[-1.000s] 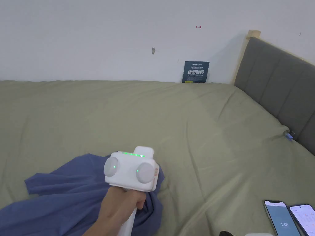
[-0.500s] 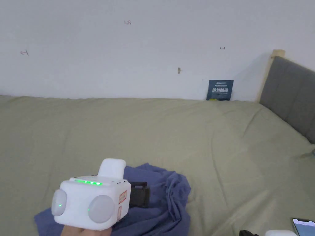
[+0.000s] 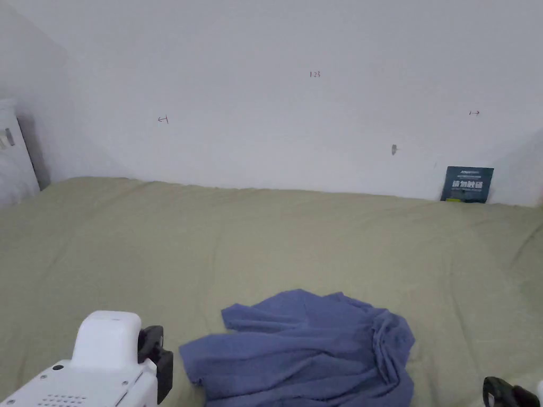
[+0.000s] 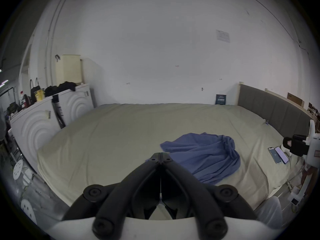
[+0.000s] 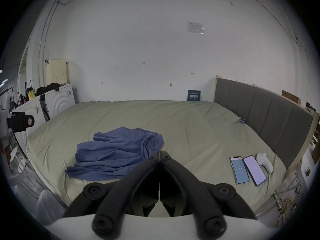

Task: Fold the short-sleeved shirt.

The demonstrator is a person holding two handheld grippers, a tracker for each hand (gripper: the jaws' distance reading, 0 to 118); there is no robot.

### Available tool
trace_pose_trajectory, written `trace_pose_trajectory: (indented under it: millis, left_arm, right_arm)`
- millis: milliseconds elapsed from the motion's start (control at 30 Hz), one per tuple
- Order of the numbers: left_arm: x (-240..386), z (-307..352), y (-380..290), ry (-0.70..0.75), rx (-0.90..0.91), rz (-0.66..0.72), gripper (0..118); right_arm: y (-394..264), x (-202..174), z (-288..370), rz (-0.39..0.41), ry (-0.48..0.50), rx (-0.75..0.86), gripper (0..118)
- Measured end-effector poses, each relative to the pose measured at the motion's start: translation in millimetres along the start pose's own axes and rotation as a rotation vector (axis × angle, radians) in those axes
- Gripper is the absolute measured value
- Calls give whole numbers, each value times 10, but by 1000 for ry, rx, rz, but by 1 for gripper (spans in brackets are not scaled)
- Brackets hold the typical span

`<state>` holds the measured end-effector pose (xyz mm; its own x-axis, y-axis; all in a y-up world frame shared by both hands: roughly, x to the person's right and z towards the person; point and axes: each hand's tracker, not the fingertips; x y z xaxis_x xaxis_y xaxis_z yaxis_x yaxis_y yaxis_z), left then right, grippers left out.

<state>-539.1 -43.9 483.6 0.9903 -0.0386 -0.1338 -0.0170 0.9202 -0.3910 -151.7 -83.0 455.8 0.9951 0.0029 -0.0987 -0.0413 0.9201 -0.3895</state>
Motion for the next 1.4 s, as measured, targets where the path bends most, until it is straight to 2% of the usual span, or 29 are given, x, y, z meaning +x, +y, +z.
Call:
trace_pose_trajectory:
  millis: [433, 567, 700, 733, 767, 800, 833, 867, 967, 1067, 1100, 1200, 1233, 1267, 1300, 1333, 1367, 1400]
  left_arm:
    - [-301, -60, -78, 12, -3, 86, 0]
    - [-342, -356, -113, 1, -68, 47, 0]
    - [-399, -997, -173, -56, -218, 6, 2]
    - [-413, -1208, -204, -54, -247, 9, 12]
    - [-425, -1422, -226, -74, -290, 16, 31]
    - [-431, -1678, -249, -91, -353, 15, 78]
    - [-441, -1925, -302, -95, -437, 13, 110]
    - [-437, -2110, -332, -94, -422, 42, 118]
    - [-413, -2806, -449, -14, -489, -15, 118]
    - [-361, -3345, -562, -33, -561, -36, 118]
    - [-316, -3431, -595, 3, -579, -32, 117]
    - [-219, -3654, -762, -12, -651, -121, 105]
    - [-216, -3638, -762, -32, -648, -94, 104]
    - [-234, -3551, -673, -15, -636, -82, 92]
    - [-245, -3480, -600, -84, -643, -46, 60]
    - [-239, -3385, -547, -112, -617, -27, 18]
    - [-198, -3211, -500, -109, -602, -61, 0]
    - [-188, -3145, -518, -116, -571, -44, 0]
  right_arm:
    - [-6, -121, -11, 3, 7, -6, 1]
    - [-28, -138, -108, 0, 15, -27, 1]
    - [-64, -170, -237, -2, 22, -59, 1]
    - [-77, -173, -279, -7, 26, -70, 1]
    - [-89, -172, -317, -12, 28, -82, 1]
    - [-102, -174, -367, -13, 28, -94, 1]
    - [-116, -175, -421, -8, 25, -107, 1]
    - [-130, -176, -476, -1, 19, -119, 1]
    - [-159, -140, -652, 19, 8, -159, 1]
    - [-184, -86, -810, 46, -10, -193, 1]
    - [-191, -60, -869, 51, -13, -206, 1]
    - [-215, 23, -1034, 55, -23, -238, 1]
    - [-213, 49, -1085, 54, -24, -253, 1]
    - [-197, 74, -1136, 52, -20, -274, 1]
    - [-189, 101, -1174, 53, -10, -275, 1]
    - [-180, 123, -1217, 52, -5, -275, 1]
    - [-169, 130, -1254, 55, -7, -279, 1]
    - [-160, 141, -1288, 59, -5, -279, 1]
